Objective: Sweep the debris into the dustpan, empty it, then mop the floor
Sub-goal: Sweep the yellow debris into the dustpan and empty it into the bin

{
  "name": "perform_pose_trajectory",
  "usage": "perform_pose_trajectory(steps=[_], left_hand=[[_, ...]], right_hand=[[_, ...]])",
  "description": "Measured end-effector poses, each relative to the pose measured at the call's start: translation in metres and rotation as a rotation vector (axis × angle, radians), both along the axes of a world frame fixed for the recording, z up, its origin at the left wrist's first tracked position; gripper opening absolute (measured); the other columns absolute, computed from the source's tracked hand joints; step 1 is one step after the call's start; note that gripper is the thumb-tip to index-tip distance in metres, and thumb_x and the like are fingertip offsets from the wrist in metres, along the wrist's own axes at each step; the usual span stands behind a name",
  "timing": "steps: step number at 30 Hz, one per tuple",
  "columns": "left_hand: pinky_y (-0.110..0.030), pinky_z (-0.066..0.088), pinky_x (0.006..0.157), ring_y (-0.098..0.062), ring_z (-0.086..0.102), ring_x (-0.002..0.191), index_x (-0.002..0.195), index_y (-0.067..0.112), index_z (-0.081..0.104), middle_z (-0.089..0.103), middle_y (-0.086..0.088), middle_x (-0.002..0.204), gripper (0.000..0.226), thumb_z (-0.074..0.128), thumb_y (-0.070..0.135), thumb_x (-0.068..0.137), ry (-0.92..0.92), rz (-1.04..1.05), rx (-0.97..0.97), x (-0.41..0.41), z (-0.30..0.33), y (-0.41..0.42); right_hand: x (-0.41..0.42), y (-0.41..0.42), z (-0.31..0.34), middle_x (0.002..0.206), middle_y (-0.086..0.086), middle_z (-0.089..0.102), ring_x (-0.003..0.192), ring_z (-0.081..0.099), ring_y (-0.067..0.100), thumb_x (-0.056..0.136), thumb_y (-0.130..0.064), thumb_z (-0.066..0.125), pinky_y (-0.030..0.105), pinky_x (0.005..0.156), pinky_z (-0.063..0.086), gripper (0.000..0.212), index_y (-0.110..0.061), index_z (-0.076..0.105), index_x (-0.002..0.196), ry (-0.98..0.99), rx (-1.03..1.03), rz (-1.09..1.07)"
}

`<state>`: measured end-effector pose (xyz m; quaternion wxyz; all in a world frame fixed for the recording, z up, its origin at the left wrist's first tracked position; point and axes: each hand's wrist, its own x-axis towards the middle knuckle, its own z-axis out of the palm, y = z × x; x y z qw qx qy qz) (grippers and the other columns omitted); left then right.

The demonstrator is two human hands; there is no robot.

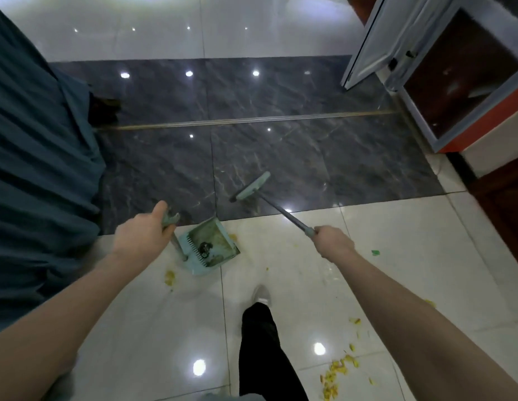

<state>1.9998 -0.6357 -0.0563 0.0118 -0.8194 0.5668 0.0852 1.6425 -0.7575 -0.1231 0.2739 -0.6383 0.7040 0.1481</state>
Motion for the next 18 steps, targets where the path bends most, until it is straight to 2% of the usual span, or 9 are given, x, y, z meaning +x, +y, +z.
perform_pose_trajectory(steps=[4,9,13,16,18], left_hand=[[-0.034,0.046,0.055,-0.028,0.055,0.064,0.118,0.021,0.04,0.064,-0.008,0.082,0.035,0.052,0.041,0.092,-0.018,0.043,0.073,-0.001,-0.01,-0.075],[-0.029,0.035,0.049,-0.022,0.047,0.056,0.111,0.022,0.04,0.055,0.0,0.071,0.03,0.052,0.042,0.092,-0.056,0.067,0.132,-0.003,-0.026,-0.137],[-0.03,0.036,0.049,-0.021,0.048,0.055,0.102,0.024,0.039,0.057,0.001,0.068,0.025,0.052,0.043,0.092,-0.038,0.05,0.137,-0.003,-0.033,-0.168],[-0.031,0.041,0.05,-0.023,0.052,0.054,0.098,0.025,0.037,0.056,0.001,0.065,0.025,0.053,0.043,0.091,-0.007,0.0,0.132,-0.003,-0.038,-0.187],[-0.032,0.045,0.053,-0.026,0.055,0.057,0.102,0.024,0.038,0.057,-0.001,0.065,0.028,0.054,0.043,0.09,-0.001,-0.063,0.123,-0.005,-0.04,-0.198]], right_hand=[[0.035,-0.099,-0.02,0.111,0.007,0.069,0.1,0.067,0.029,0.098,-0.027,0.041,0.032,0.079,0.049,0.029,-0.021,0.065,0.113,-0.044,0.053,-0.006],[0.055,-0.177,-0.052,0.127,0.008,0.062,0.117,0.06,0.028,0.097,-0.011,0.043,0.032,0.086,0.045,0.035,-0.017,0.06,0.127,0.04,0.1,0.03],[0.036,-0.19,-0.062,0.126,0.006,0.062,0.114,0.061,0.027,0.098,-0.011,0.039,0.031,0.079,0.042,0.04,-0.022,0.058,0.131,0.102,0.161,0.044],[0.004,-0.174,-0.058,0.125,0.007,0.062,0.113,0.061,0.028,0.098,-0.011,0.038,0.032,0.082,0.043,0.04,-0.026,0.057,0.131,0.13,0.194,0.023],[-0.018,-0.155,-0.051,0.124,0.006,0.063,0.112,0.062,0.028,0.098,-0.014,0.039,0.032,0.084,0.045,0.039,-0.029,0.057,0.129,0.145,0.21,-0.028]])
